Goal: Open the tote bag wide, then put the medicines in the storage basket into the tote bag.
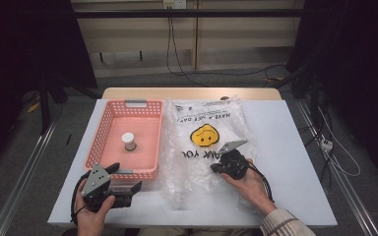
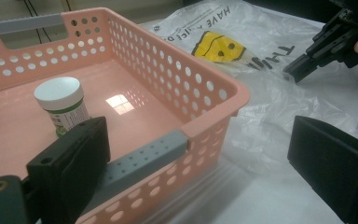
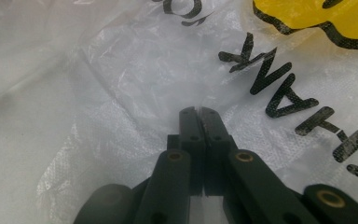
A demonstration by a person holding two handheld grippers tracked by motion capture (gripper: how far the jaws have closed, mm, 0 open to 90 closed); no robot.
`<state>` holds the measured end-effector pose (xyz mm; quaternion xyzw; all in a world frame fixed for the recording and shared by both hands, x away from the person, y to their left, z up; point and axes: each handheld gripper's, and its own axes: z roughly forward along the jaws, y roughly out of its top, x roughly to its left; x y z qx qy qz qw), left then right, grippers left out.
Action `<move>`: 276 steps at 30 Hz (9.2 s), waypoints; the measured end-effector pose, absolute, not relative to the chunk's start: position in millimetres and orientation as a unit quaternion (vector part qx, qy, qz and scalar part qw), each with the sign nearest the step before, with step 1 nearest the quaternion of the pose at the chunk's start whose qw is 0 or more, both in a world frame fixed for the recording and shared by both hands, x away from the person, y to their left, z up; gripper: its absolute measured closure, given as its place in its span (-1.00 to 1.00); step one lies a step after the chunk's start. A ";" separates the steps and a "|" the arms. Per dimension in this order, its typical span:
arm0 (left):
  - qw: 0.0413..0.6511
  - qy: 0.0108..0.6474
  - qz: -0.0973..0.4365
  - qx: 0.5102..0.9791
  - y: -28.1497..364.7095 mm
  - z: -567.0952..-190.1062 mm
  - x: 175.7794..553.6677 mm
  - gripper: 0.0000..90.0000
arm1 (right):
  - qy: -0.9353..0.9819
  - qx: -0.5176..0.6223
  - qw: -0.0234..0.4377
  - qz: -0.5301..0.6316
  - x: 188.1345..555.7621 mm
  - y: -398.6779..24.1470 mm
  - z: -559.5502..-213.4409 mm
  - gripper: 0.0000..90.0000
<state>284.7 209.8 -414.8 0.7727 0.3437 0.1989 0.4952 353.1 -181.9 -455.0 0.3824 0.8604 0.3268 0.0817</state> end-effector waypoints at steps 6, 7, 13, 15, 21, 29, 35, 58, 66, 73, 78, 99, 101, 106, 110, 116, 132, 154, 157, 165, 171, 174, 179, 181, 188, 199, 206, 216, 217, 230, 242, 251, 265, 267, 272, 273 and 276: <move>0.496 0.344 0.199 0.772 209.9 -414.7 284.5 -0.88 | 0.848 0.386 0.083 0.354 350.3 -184.7 -447.2 1.00; 0.497 0.344 0.199 0.772 209.7 -414.7 284.4 -0.88 | 0.847 0.388 0.081 0.356 350.1 -185.6 -446.0 1.00; 0.497 0.345 0.199 0.771 210.1 -414.6 284.1 -0.88 | 0.836 0.388 0.084 0.378 348.6 -189.4 -438.4 1.00; 0.498 0.346 0.199 0.770 210.3 -414.6 284.0 -0.88 | 0.834 0.388 0.085 0.383 348.7 -190.5 -436.6 1.00; 0.496 0.345 0.199 0.772 209.6 -414.8 284.2 -0.88 | 0.825 0.391 0.088 0.398 347.9 -193.3 -432.2 1.00; 0.496 0.345 0.199 0.771 210.1 -414.7 284.0 -0.88 | 0.815 0.386 0.100 0.421 348.1 -198.3 -419.6 1.00; 0.495 0.345 0.201 0.772 210.6 -414.7 284.1 -0.88 | 0.810 0.382 0.106 0.431 349.0 -202.2 -412.0 1.00; 0.498 0.347 0.202 0.768 211.2 -414.1 283.5 -0.88 | 0.781 0.372 0.132 0.484 358.3 -214.5 -378.8 1.00; 0.501 0.350 0.202 0.765 213.3 -414.4 284.1 -0.88 | 0.771 0.371 0.138 0.499 363.4 -215.5 -368.6 1.00; 0.502 0.351 0.199 0.764 213.9 -414.5 285.9 -0.88 | 0.761 0.364 0.146 0.516 369.5 -212.3 -355.5 1.00; 0.504 0.351 0.200 0.763 214.3 -413.6 287.1 -0.88 | 0.750 0.363 0.151 0.532 369.3 -213.9 -349.4 1.00; 0.486 0.352 0.179 0.780 217.5 -397.1 298.7 -0.87 | 0.750 0.365 0.137 0.535 371.8 -216.7 -354.7 1.00; 0.478 0.349 0.171 0.788 216.7 -395.1 302.2 -0.86 | 0.751 0.364 0.136 0.535 372.2 -216.2 -355.1 1.00; 0.468 0.358 0.165 0.791 217.6 -388.2 312.3 -0.82 | 0.754 0.361 0.136 0.532 371.3 -213.7 -356.7 1.00; 0.446 0.355 0.156 0.807 218.5 -380.6 325.9 -0.78 | 0.756 0.359 0.131 0.532 371.3 -213.1 -358.3 1.00; 0.439 0.351 0.143 0.815 216.3 -374.1 348.0 -0.76 | 0.757 0.360 0.130 0.530 373.2 -212.9 -359.2 1.00; 0.408 0.357 0.123 0.831 215.0 -369.9 392.2 -0.75 | 0.754 0.364 0.119 0.534 377.2 -212.3 -361.8 1.00; 0.329 0.362 0.132 0.862 193.8 -384.1 448.5 -0.68 | 0.758 0.365 0.117 0.529 380.1 -214.1 -364.8 1.00; 0.310 0.366 0.139 0.866 189.0 -388.5 452.1 -0.63 | 0.760 0.363 0.115 0.527 379.8 -212.0 -365.6 1.00; 0.282 0.394 0.123 0.866 192.6 -401.8 463.1 -0.49 | 0.763 0.361 0.114 0.524 377.4 -210.7 -366.1 1.00; 0.259 0.404 0.125 0.868 193.3 -408.0 467.0 -0.19 | 0.765 0.358 0.113 0.523 377.6 -209.8 -366.7 1.00; 0.242 0.408 0.123 0.872 196.3 -409.9 468.7 0.03 | 0.766 0.358 0.113 0.523 377.3 -209.6 -366.3 1.00; 0.237 0.416 0.116 0.870 199.7 -411.6 469.5 0.11 | 0.765 0.358 0.114 0.523 376.8 -209.5 -366.4 1.00; 0.235 0.415 0.117 0.871 199.0 -411.5 469.2 0.10 | 0.766 0.357 0.114 0.522 376.6 -208.9 -366.8 1.00; 0.221 0.415 0.110 0.876 198.5 -414.9 470.0 0.12 | 0.766 0.358 0.115 0.522 376.6 -209.2 -366.9 1.00; 0.251 0.413 0.109 0.869 203.3 -409.4 468.7 0.13 | 0.766 0.359 0.115 0.521 377.1 -208.9 -367.3 1.00; 0.306 0.411 0.139 0.847 206.0 -394.9 461.0 0.13 | 0.768 0.356 0.118 0.520 376.4 -208.7 -367.0 1.00; 0.375 0.401 0.157 0.821 208.3 -377.0 447.3 0.13 | 0.766 0.357 0.118 0.521 376.5 -209.4 -366.2 1.00; 0.381 0.402 0.157 0.818 207.9 -375.2 445.4 0.13 | 0.766 0.356 0.119 0.521 376.6 -209.5 -366.1 1.00; 0.430 0.384 0.152 0.803 200.3 -357.4 425.5 0.13 | 0.767 0.356 0.118 0.521 377.7 -208.9 -366.3 1.00; 0.460 0.340 0.148 0.806 178.2 -350.6 406.8 0.13 | 0.766 0.355 0.119 0.523 377.7 -209.7 -365.2 1.00; 0.477 0.302 0.131 0.815 156.7 -343.1 392.2 0.13 | 0.766 0.355 0.119 0.523 377.8 -210.1 -365.1 1.00; 0.489 0.258 0.108 0.827 125.6 -328.4 367.6 0.14 | 0.767 0.356 0.118 0.521 378.7 -207.8 -366.6 1.00; 0.489 0.249 0.108 0.829 120.6 -325.9 364.8 0.14 | 0.767 0.356 0.118 0.521 378.7 -208.1 -366.6 1.00; 0.491 0.225 0.101 0.836 105.4 -323.0 353.3 0.13 | 0.767 0.355 0.118 0.521 379.1 -206.9 -366.7 1.00; 0.492 0.221 0.099 0.836 102.2 -323.4 351.1 0.13 | 0.767 0.355 0.118 0.521 379.1 -206.9 -366.7 1.00; 0.488 0.208 0.096 0.842 92.4 -324.7 346.3 0.14 | 0.769 0.353 0.117 0.520 379.4 -205.6 -366.9 1.00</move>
